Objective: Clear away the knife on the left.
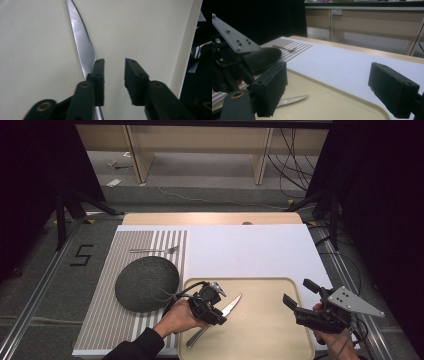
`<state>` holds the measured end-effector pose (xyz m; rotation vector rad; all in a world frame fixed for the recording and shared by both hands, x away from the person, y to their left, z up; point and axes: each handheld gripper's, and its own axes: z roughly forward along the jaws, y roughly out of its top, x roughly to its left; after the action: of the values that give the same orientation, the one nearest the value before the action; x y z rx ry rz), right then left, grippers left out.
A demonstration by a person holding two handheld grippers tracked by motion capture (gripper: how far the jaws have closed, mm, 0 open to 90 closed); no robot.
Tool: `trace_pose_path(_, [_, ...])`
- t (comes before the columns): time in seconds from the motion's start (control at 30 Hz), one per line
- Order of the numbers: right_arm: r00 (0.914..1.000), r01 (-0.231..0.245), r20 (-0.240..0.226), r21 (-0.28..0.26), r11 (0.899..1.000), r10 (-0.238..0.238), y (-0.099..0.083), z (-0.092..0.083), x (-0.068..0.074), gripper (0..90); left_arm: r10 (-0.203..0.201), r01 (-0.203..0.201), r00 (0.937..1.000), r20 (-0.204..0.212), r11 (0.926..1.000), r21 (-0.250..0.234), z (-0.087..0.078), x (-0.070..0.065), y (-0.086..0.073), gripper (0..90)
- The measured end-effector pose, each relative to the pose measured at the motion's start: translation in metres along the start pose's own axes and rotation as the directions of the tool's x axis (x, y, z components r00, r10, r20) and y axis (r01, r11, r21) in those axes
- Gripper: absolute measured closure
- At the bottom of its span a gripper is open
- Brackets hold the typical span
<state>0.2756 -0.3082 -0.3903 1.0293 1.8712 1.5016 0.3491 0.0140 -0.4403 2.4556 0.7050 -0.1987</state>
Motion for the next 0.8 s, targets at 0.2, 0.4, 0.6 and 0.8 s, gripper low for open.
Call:
trace_pose_path(0.2, [1.0000, -0.001, -0.001, -0.002, 1.000, 0.001, 0.000, 0.000, 0.000, 16.6, 0.021, -0.020, 0.9994, -0.028, 0.9984, 0.053, 0.013, -0.001, 0.003, 88.0])
trace_pose_path(0.4, [1.0000, -0.001, 0.000, -0.001, 1.000, 0.001, 0.000, -0.001, 0.000, 16.6, 0.020, -0.018, 0.9992, -0.035, 0.9971, 0.074, 0.020, 0.001, 0.005, 89.7])
trace_pose_path(0.6, [1.0000, 0.000, 0.000, -0.001, 1.000, 0.000, 0.000, -0.001, 0.000, 16.6, 0.032, -0.027, 0.9982, -0.051, 0.9947, 0.099, 0.026, 0.000, 0.005, 89.7])
trace_pose_path(0.8, [1.0000, -0.001, -0.002, -0.001, 1.000, 0.001, 0.000, -0.001, 0.000, 16.6, 0.028, -0.021, 0.9970, -0.071, 0.9942, 0.105, 0.029, 0.002, 0.004, 89.7])
